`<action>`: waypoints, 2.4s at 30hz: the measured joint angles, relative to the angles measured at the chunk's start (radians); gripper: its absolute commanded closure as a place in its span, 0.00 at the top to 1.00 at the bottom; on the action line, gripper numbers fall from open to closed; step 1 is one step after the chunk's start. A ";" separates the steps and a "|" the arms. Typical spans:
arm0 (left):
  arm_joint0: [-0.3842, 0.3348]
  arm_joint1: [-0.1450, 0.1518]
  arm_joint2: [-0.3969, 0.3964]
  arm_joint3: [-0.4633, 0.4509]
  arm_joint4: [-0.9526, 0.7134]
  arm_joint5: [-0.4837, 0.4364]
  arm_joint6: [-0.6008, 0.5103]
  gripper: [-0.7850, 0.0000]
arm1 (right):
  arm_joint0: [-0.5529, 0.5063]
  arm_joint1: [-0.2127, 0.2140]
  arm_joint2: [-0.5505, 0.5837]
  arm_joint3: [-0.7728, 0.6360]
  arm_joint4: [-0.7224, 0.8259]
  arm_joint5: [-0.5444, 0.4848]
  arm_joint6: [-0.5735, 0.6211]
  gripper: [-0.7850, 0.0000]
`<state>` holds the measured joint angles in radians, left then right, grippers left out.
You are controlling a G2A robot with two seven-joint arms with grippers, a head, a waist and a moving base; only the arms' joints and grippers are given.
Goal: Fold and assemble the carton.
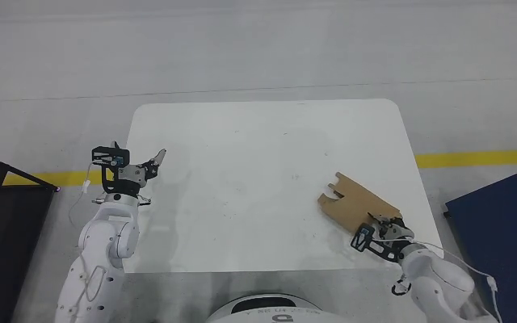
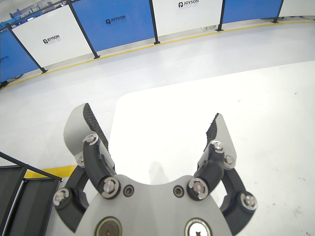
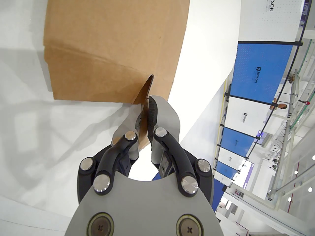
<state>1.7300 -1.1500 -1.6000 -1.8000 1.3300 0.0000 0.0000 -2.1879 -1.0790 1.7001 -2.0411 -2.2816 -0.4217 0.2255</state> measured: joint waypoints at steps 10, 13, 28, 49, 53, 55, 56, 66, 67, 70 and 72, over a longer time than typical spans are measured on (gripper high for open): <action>0.000 0.000 0.000 0.000 0.000 0.000 0.000 1.00 | 0.070 -0.003 -0.013 0.059 -0.023 0.024 0.031 0.27; 0.000 0.000 0.000 0.000 0.000 0.000 0.000 1.00 | 0.080 -0.004 -0.010 0.070 -0.039 0.033 0.033 0.29; 0.000 0.000 0.000 0.000 0.000 0.000 0.000 1.00 | 0.184 -0.013 -0.083 0.111 -0.234 0.324 -0.035 0.00; 0.000 0.000 0.000 0.000 0.000 0.000 0.000 1.00 | 0.362 -0.048 -0.277 0.043 -0.369 0.861 -0.126 0.00; 0.000 0.000 0.000 0.000 0.000 0.000 0.000 1.00 | 0.362 -0.048 -0.277 0.043 -0.369 0.861 -0.126 0.00; 0.000 0.000 0.000 0.000 0.000 0.000 0.000 1.00 | 0.362 -0.048 -0.277 0.043 -0.369 0.861 -0.126 0.00; 0.000 0.000 0.000 0.000 0.000 0.000 0.000 1.00 | 0.363 -0.048 -0.277 0.043 -0.369 0.861 -0.126 0.00; 0.000 0.000 0.000 0.000 0.000 0.000 0.000 1.00 | 0.469 -0.069 -0.379 0.046 -0.782 1.038 -0.148 0.00; 0.000 0.000 0.000 0.000 0.000 0.000 0.000 1.00 | 0.480 -0.071 -0.390 0.053 -0.793 1.042 -0.160 0.00; 0.000 0.000 0.000 0.000 0.000 0.000 0.000 1.00 | 0.509 -0.073 -0.408 0.071 -0.791 1.047 -0.199 0.00; 0.000 0.000 0.000 0.000 0.000 0.000 0.000 1.00 | 0.519 -0.073 -0.408 0.080 -0.790 1.053 -0.219 0.00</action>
<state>1.7300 -1.1500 -1.6000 -1.8000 1.3300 0.0000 0.0000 -1.6694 -1.1520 1.2923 -1.9615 -3.0717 0.6308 0.0068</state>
